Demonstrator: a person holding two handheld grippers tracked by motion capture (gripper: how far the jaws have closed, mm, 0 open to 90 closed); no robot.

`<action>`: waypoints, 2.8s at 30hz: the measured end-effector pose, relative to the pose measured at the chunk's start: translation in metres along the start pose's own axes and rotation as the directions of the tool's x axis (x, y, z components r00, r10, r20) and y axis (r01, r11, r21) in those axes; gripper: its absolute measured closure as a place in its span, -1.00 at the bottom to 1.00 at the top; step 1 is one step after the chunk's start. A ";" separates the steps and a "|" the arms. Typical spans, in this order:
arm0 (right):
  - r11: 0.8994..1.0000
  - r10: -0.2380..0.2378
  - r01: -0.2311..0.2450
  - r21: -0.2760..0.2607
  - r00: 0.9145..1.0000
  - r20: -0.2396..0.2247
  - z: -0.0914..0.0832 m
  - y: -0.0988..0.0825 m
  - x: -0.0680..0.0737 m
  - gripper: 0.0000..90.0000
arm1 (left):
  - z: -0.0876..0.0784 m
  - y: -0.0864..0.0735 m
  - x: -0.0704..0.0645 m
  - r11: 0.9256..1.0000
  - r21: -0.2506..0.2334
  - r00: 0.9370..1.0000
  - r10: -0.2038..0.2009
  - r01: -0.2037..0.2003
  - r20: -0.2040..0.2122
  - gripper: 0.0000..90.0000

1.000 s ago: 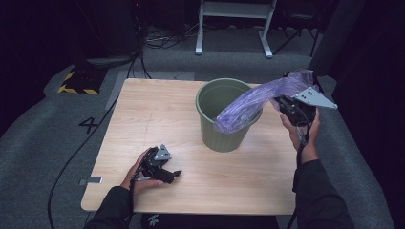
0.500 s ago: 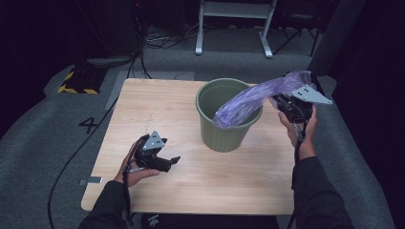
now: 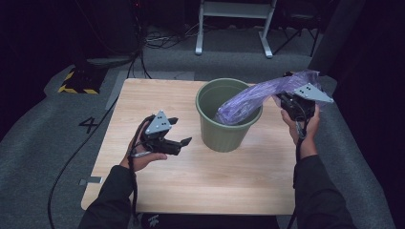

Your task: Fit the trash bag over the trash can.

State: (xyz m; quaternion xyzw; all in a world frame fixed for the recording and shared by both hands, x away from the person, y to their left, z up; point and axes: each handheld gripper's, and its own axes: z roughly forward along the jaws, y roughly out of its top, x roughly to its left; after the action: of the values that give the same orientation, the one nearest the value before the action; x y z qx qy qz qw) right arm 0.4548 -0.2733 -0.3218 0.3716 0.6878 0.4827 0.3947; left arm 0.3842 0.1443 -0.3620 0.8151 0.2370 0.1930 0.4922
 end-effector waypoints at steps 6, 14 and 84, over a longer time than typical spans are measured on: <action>1.000 0.007 -0.007 0.000 1.000 0.006 0.002 -0.003 0.002 1.00 | 0.022 0.029 -0.007 0.999 -0.049 1.000 0.015 -0.014 0.020 -0.55; 1.000 -0.030 0.030 -0.008 1.000 -0.010 -0.003 -0.004 0.010 1.00 | 0.044 0.059 -0.016 0.997 -0.062 0.998 0.047 -0.045 0.032 -0.55; 0.947 -0.321 0.302 -0.110 0.901 -0.292 -0.053 -0.008 0.086 -0.06 | 0.084 0.073 -0.029 0.984 -0.046 0.983 0.170 -0.173 -0.068 0.91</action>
State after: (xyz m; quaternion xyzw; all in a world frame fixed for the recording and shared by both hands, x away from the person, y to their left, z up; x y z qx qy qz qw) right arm 0.3705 -0.2179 -0.3338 0.1654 0.7758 0.4861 0.3667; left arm 0.4210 0.0379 -0.3362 0.8130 0.1762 0.2665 0.4868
